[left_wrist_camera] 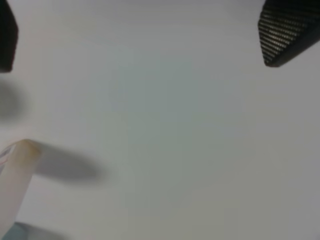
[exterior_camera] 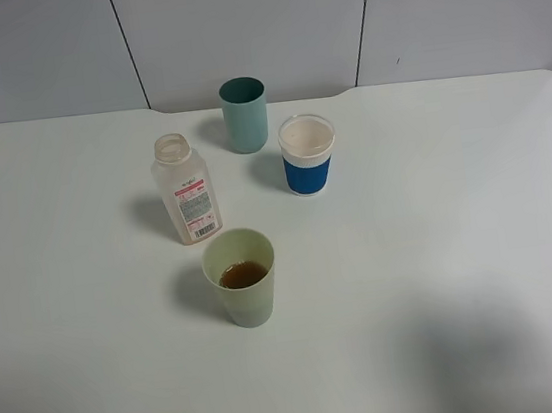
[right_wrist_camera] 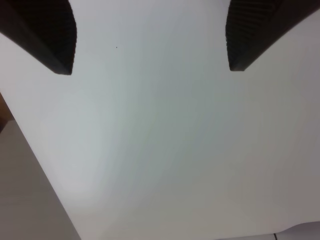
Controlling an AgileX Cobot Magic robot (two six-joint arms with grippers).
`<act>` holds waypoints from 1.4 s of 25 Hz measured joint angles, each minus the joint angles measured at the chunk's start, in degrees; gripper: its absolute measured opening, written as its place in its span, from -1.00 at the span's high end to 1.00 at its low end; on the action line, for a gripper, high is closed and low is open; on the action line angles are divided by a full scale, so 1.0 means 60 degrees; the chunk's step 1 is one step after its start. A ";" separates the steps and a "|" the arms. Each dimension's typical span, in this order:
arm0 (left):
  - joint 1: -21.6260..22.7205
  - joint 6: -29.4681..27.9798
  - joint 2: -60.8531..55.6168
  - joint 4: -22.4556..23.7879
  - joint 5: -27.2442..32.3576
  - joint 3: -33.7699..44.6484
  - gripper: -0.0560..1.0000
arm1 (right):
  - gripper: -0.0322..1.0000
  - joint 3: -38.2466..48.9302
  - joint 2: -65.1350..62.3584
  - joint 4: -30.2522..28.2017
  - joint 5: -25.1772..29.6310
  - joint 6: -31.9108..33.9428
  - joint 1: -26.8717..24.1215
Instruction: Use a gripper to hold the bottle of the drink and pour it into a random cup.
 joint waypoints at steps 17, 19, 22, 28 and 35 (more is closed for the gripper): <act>0.0000 0.0000 0.0000 0.0000 0.0000 0.0000 -0.95 | -0.29 0.0000 0.0000 0.0000 0.0000 0.0000 0.0000; 0.0000 -0.0021 0.0000 0.0000 0.0000 0.0000 -0.95 | -0.29 0.0000 0.0000 0.0000 0.0000 0.0000 0.0000; 0.0000 -0.0021 0.0000 0.0000 0.0000 0.0000 -0.95 | -0.29 0.0000 0.0000 0.0000 0.0000 0.0000 0.0000; 0.0153 -0.0021 0.0000 -0.0010 -0.0008 0.0000 -0.95 | -0.29 0.0000 0.0000 0.0000 0.0000 0.0000 0.0000; 0.1302 -0.0021 0.0000 -0.0010 -0.0008 0.0000 -0.95 | -0.29 0.0000 0.0000 0.0000 0.0000 0.0000 0.0000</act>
